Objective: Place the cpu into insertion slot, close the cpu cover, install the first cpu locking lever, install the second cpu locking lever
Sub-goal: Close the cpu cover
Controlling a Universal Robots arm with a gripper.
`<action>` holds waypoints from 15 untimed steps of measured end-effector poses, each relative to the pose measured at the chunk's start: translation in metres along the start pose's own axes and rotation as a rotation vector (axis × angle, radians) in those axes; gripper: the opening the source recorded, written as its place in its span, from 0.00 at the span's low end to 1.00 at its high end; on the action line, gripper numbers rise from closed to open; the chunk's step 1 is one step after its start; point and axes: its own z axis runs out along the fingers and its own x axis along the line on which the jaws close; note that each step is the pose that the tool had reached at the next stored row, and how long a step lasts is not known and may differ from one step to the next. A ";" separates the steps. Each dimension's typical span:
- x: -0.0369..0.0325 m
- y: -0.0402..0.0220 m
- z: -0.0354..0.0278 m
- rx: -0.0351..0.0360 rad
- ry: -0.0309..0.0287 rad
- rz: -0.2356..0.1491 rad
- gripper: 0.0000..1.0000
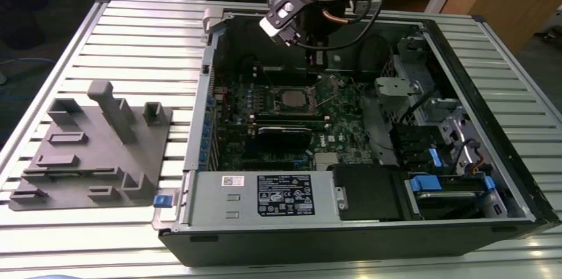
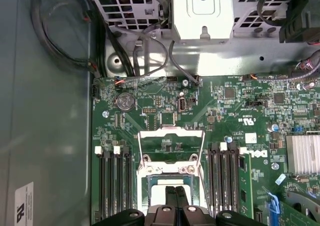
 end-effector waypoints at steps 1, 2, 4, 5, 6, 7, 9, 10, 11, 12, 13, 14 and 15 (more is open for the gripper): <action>0.0000 0.0007 0.0001 0.0000 0.0001 0.000 0.11; 0.0000 0.0013 0.0001 0.0000 0.0001 0.000 0.11; 0.0001 0.0022 0.0002 0.0000 0.0000 0.000 0.11; 0.0001 0.0029 0.0002 0.0000 0.0000 0.000 0.11; 0.0002 0.0036 0.0002 0.0000 0.0000 0.000 0.11; 0.0002 0.0043 0.0003 0.0000 0.0000 0.000 0.11; 0.0003 0.0067 0.0005 0.0000 0.0000 0.000 0.11; 0.0004 0.0083 0.0006 0.0000 0.0000 0.000 0.11; 0.0004 0.0101 0.0007 0.0000 0.0000 0.000 0.11; 0.0005 0.0117 0.0008 0.0000 0.0000 0.000 0.11; 0.0006 0.0133 0.0009 0.0000 0.0000 0.000 0.11; 0.0006 0.0149 0.0010 0.0000 0.0000 0.000 0.11; 0.0007 0.0164 0.0012 0.0000 0.0000 0.000 0.11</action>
